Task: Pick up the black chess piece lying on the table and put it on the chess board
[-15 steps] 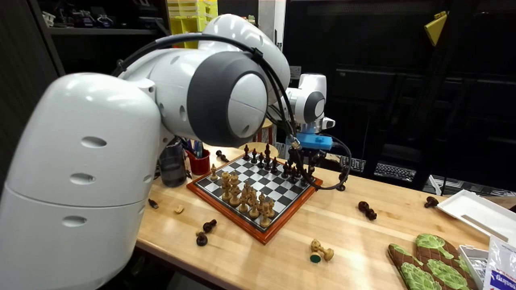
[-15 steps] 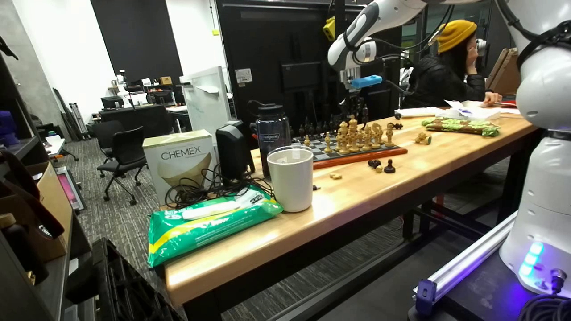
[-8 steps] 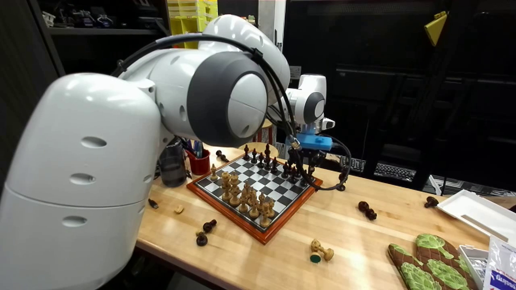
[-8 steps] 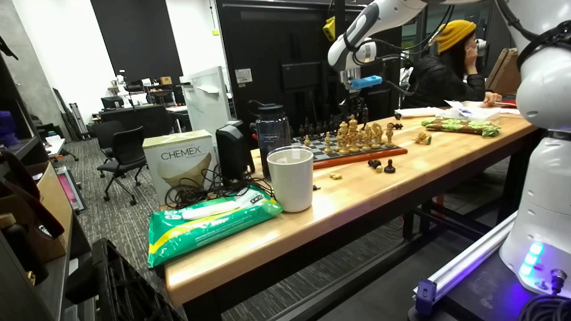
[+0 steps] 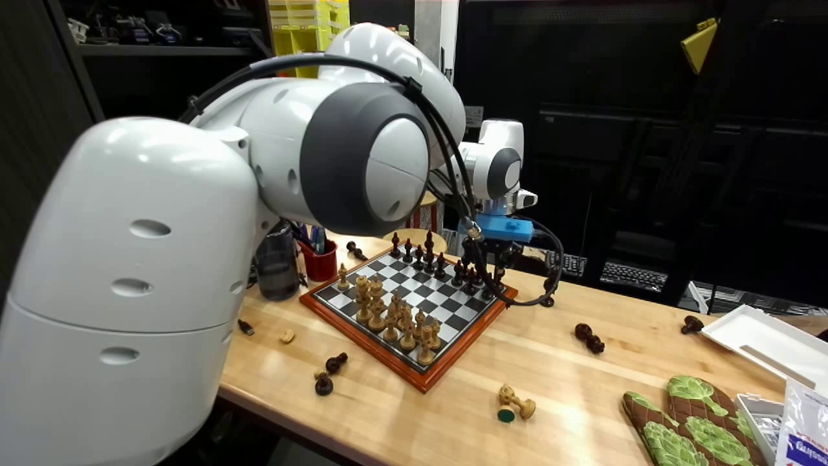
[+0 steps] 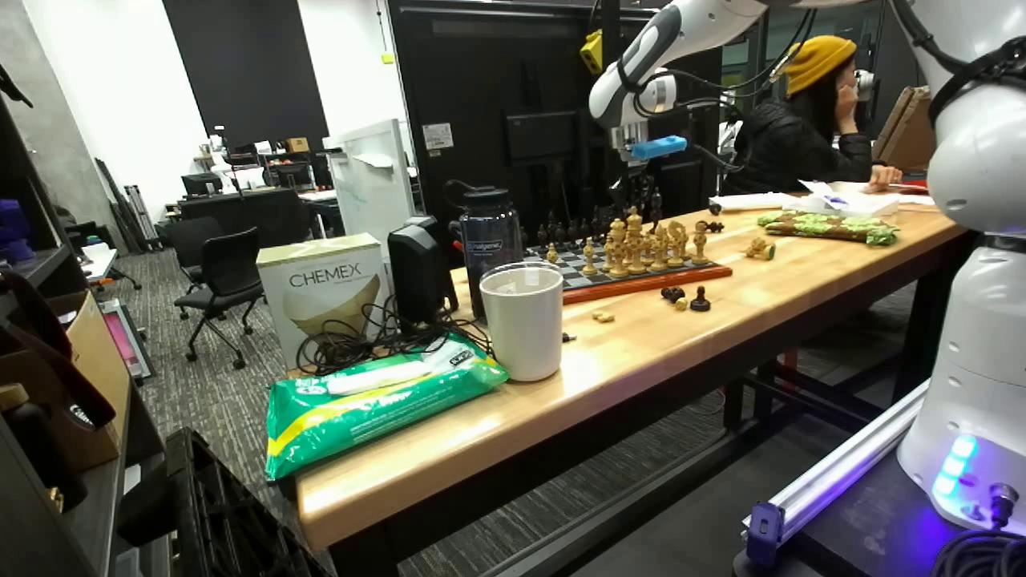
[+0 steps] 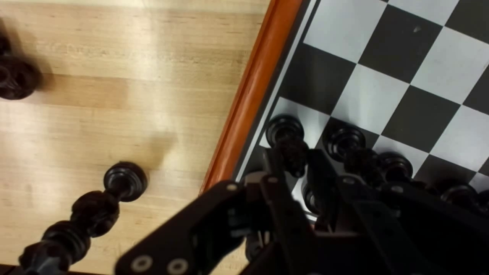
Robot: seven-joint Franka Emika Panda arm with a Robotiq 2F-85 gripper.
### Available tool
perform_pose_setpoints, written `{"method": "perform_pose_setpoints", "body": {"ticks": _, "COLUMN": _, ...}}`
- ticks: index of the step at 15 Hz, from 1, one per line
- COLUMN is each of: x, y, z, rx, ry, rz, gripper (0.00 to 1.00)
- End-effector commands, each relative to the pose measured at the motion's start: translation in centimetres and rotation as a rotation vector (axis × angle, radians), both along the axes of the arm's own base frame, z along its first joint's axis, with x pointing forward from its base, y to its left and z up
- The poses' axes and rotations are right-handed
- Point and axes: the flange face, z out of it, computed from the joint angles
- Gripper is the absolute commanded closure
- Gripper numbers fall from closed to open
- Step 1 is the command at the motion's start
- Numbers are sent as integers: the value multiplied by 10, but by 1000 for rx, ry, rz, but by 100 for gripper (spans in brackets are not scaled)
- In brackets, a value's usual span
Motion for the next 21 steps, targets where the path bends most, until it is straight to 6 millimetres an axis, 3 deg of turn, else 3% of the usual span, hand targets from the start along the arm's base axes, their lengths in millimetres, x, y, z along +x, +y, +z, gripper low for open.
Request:
{"method": "perform_pose_setpoints", "body": {"ticks": 1, "x": -7, "y": 4, "z": 10, "rx": 16, "ry": -7, "rz": 9, "gripper": 72}}
{"method": "perform_pose_setpoints", "body": {"ticks": 3, "x": -8, "y": 4, "z": 12, "rx": 16, "ry": -10, "rz": 8, "gripper": 56}}
{"method": "perform_pose_setpoints", "body": {"ticks": 4, "x": -8, "y": 4, "z": 12, "rx": 16, "ry": -11, "rz": 8, "gripper": 56}}
{"method": "perform_pose_setpoints", "body": {"ticks": 6, "x": -8, "y": 4, "z": 13, "rx": 15, "ry": -13, "rz": 8, "gripper": 47}}
{"method": "perform_pose_setpoints", "body": {"ticks": 8, "x": -8, "y": 4, "z": 15, "rx": 13, "ry": -14, "rz": 8, "gripper": 47}}
{"method": "perform_pose_setpoints", "body": {"ticks": 13, "x": -9, "y": 4, "z": 20, "rx": 8, "ry": -21, "rz": 8, "gripper": 62}}
{"method": "perform_pose_setpoints", "body": {"ticks": 21, "x": -11, "y": 6, "z": 38, "rx": -9, "ry": -39, "rz": 9, "gripper": 57}}
